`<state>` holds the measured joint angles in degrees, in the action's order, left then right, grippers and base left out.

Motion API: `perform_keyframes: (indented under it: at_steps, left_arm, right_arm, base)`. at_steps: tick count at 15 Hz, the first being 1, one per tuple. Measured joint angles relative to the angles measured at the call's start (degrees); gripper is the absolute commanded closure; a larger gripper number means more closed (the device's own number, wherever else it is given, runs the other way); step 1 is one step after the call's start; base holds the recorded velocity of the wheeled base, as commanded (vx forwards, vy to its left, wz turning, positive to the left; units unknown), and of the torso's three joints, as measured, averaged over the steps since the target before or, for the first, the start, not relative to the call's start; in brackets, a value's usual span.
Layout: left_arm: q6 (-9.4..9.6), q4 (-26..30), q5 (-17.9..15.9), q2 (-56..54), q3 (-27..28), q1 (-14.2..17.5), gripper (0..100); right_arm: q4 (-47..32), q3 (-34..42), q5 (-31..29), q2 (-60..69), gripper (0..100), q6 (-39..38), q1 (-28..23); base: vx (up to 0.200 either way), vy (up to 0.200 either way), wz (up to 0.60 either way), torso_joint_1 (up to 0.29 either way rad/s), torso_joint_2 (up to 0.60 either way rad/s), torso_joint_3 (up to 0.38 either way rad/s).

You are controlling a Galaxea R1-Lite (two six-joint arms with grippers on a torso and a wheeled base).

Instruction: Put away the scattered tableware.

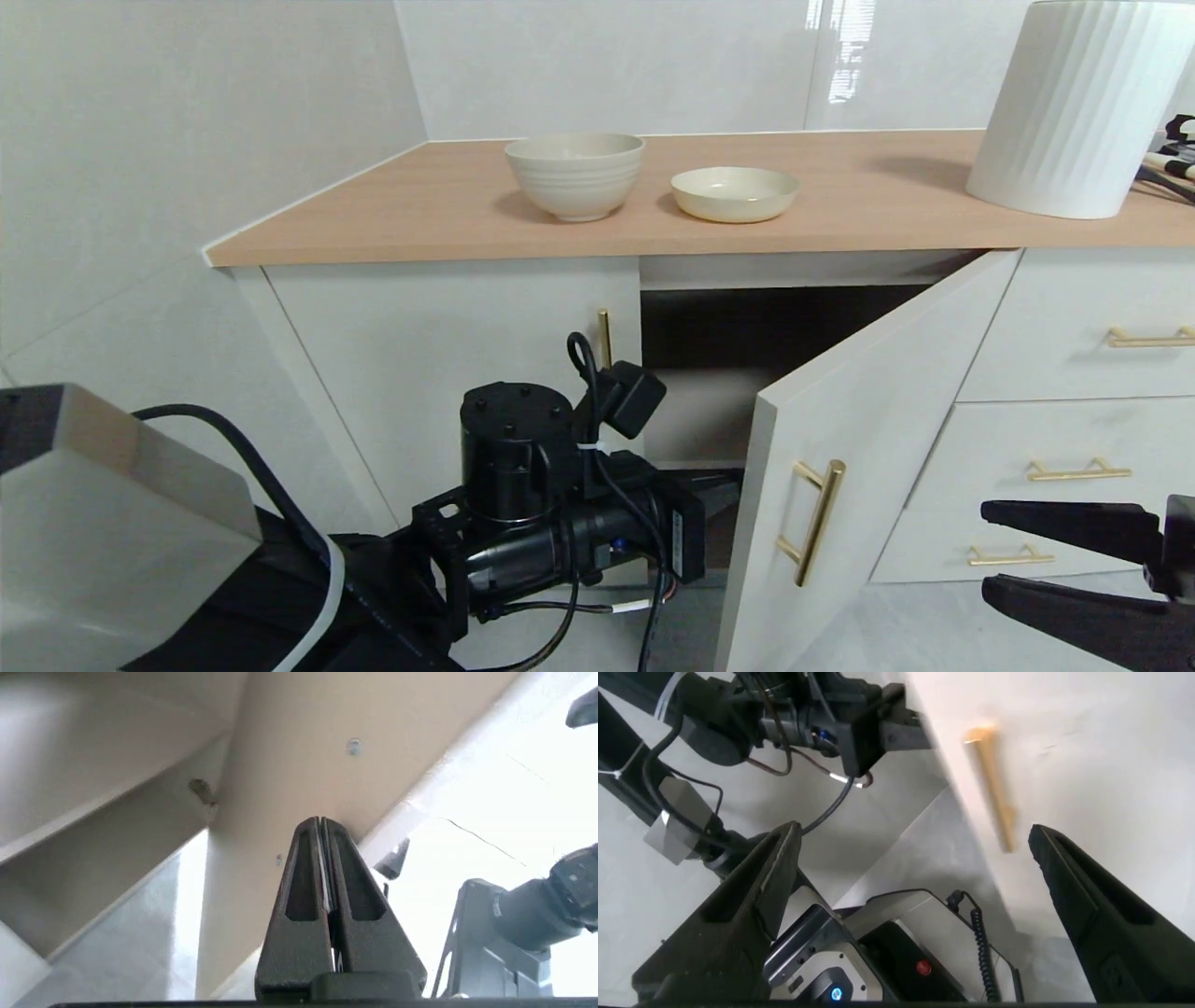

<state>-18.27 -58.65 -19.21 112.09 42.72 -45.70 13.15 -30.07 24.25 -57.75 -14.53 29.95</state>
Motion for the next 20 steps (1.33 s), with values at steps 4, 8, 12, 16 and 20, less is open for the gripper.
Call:
perform_keyframes:
  at_steps: [4, 8, 12, 16, 20]
  left_arm:
    - [-0.06, -0.1, 0.0, 2.8, 2.3, 0.0, 100]
    - [-0.09, 2.4, 0.1, 4.4, 5.7, -0.5, 100]
    - [-0.09, 10.9, 0.1, 4.5, 11.2, -1.2, 100]
    - [-0.15, 16.9, 0.2, 5.0, 17.1, -2.0, 100]
    - [-0.15, 19.5, 0.4, 6.5, 21.4, -3.4, 100]
  right_arm:
    - [0.0, 0.0, 0.0, 0.0, 0, 0.0, 0.0]
    - [0.0, 0.2, 0.0, 0.0, 0, 0.0, 0.0]
    - [0.0, 0.3, -0.1, 0.3, 0, 0.1, 0.0]
    - [0.0, 0.2, -0.1, 1.3, 0, 0.1, 0.0]
    - [0.0, 0.1, -0.1, 2.5, 0, 0.1, 0.0]
  base:
    - [0.0, 0.0, 0.0, 0.0, 0.0, 0.0]
    - [0.0, 0.0, 0.0, 0.0, 0.0, 0.0]
    - [-0.05, 0.0, 0.0, -0.001, 0.0, 0.001]
    - [-0.1, 0.0, 0.0, 0.007, 0.0, 0.0]
    - [0.0, 0.0, 0.0, 0.0, 0.0, 0.0]
